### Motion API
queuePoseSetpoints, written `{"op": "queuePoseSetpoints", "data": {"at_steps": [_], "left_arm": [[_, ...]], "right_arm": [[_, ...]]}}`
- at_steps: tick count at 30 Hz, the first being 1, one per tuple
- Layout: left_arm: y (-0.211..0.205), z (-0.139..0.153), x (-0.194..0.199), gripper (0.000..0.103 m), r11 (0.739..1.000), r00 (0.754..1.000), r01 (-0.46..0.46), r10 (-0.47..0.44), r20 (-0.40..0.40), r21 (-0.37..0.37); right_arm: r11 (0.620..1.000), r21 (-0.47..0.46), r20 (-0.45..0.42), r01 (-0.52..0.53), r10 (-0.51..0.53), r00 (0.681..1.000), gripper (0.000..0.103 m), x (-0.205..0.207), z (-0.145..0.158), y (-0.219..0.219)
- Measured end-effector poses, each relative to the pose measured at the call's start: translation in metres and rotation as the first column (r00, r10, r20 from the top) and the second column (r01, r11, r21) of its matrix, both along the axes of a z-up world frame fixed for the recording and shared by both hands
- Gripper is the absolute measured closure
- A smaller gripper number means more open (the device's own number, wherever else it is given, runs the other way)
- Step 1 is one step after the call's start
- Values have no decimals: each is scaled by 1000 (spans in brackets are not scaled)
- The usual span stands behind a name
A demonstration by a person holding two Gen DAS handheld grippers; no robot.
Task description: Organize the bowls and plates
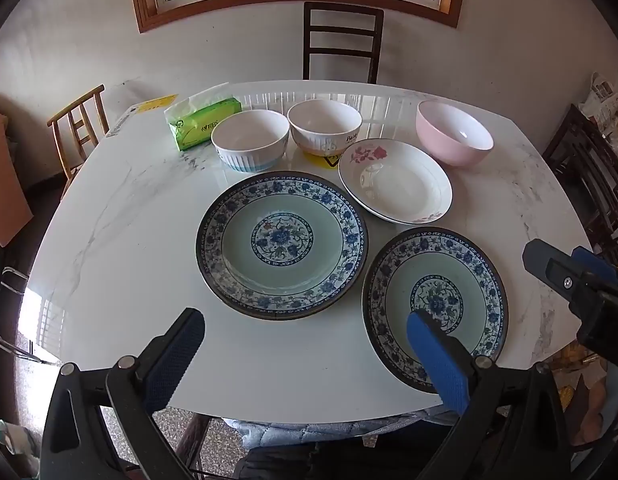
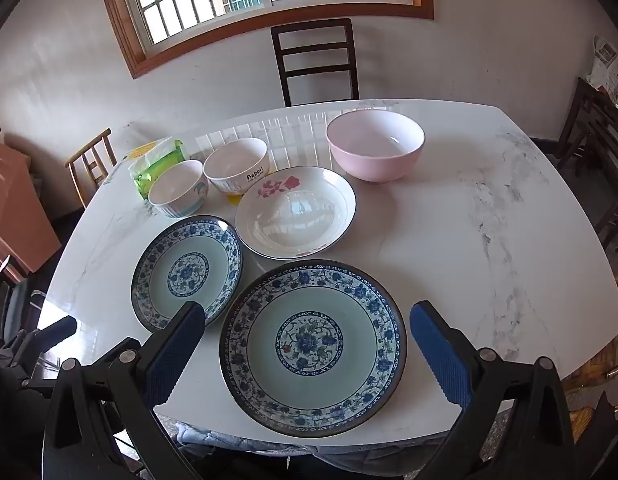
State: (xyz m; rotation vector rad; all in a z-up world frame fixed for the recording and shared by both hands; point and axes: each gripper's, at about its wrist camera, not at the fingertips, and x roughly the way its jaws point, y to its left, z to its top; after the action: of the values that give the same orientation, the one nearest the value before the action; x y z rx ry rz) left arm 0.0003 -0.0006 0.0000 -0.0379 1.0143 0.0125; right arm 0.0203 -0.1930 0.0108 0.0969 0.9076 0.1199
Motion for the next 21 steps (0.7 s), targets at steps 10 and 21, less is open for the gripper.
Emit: {"op": "queuePoseSetpoints", "data": {"at_steps": [10, 21], "left_arm": [[0, -5, 3, 0, 1000, 1000, 1, -1, -16, -8], [1, -4, 3, 0, 1000, 1000, -5, 5, -22, -8]], "right_arm": [[1000, 3, -1, 2, -2, 1000, 2, 0, -2, 0], [1000, 4, -1, -2, 2, 1000, 2, -3, -2, 2]]}}
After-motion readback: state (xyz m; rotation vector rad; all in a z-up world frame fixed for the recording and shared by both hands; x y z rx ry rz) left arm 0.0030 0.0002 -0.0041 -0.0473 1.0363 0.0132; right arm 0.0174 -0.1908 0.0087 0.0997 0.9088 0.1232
